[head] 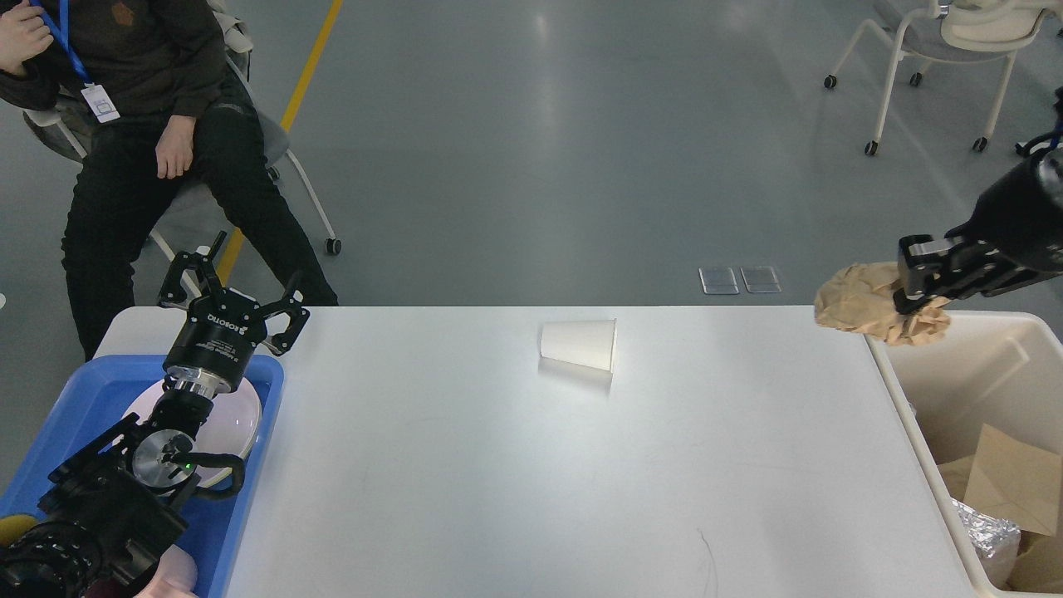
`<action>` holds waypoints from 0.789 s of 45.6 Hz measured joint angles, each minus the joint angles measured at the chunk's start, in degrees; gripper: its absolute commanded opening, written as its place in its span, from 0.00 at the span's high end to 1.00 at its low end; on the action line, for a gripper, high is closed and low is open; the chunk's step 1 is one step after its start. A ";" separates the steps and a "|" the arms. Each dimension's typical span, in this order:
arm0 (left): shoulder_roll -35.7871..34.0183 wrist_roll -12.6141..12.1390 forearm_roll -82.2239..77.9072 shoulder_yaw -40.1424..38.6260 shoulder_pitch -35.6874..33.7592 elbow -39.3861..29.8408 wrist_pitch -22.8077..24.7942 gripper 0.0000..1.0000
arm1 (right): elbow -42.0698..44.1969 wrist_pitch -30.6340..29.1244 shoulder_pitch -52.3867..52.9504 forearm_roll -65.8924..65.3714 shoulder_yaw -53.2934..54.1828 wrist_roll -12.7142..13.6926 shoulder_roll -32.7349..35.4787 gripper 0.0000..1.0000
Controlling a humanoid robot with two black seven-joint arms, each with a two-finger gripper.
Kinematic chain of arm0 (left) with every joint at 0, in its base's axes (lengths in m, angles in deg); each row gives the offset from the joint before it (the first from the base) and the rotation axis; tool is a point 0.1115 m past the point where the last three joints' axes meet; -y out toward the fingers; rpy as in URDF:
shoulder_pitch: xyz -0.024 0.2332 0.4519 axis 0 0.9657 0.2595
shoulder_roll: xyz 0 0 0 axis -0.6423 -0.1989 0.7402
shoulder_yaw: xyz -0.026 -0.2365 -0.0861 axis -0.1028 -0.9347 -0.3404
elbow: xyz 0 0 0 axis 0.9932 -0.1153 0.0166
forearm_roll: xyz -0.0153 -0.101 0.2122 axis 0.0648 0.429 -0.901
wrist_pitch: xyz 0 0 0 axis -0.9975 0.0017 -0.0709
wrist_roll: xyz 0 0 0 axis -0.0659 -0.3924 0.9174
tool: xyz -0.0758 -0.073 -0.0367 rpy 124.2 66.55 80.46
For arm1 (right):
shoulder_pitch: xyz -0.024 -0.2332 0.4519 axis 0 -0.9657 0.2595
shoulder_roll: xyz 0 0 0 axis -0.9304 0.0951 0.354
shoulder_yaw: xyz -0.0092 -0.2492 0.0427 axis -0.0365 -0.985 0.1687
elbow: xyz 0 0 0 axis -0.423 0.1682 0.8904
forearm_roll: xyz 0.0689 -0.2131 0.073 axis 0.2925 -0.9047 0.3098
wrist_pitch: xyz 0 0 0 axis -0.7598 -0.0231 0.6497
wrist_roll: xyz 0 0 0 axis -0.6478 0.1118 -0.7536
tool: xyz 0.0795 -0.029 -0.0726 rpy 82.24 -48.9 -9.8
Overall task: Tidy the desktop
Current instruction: 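Drag the crumpled paper toward the bin and lift it, then drop the crumpled paper into the white bin and raise the right gripper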
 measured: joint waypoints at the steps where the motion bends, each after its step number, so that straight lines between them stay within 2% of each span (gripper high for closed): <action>1: -0.01 0.00 0.00 -0.01 0.07 0.00 0.00 0.00 | -0.25 -1.29 2.01 -0.54 -0.95 -0.04 0.28 1.00; 11: -0.08 0.00 0.00 -0.11 0.23 0.00 0.00 0.00 | -0.62 -4.18 13.01 -1.95 -6.05 -0.12 0.66 1.00; 23: -0.14 0.00 0.00 -0.12 0.27 0.00 0.00 0.00 | 1.00 -4.23 15.84 -3.48 -8.85 -0.12 0.69 1.00; 28: -0.15 0.00 0.00 -0.06 0.26 0.00 0.00 0.00 | 6.44 -4.23 13.21 -7.39 -9.91 -0.14 2.03 1.00; 32: -0.12 0.00 0.02 -0.03 0.25 0.01 0.00 0.00 | 11.87 -3.94 6.85 -13.95 -8.93 -0.65 6.01 1.00; 36: 0.00 0.06 0.00 0.04 0.24 0.01 0.00 0.00 | 16.82 1.27 -2.12 -18.88 -7.87 -2.25 9.10 1.00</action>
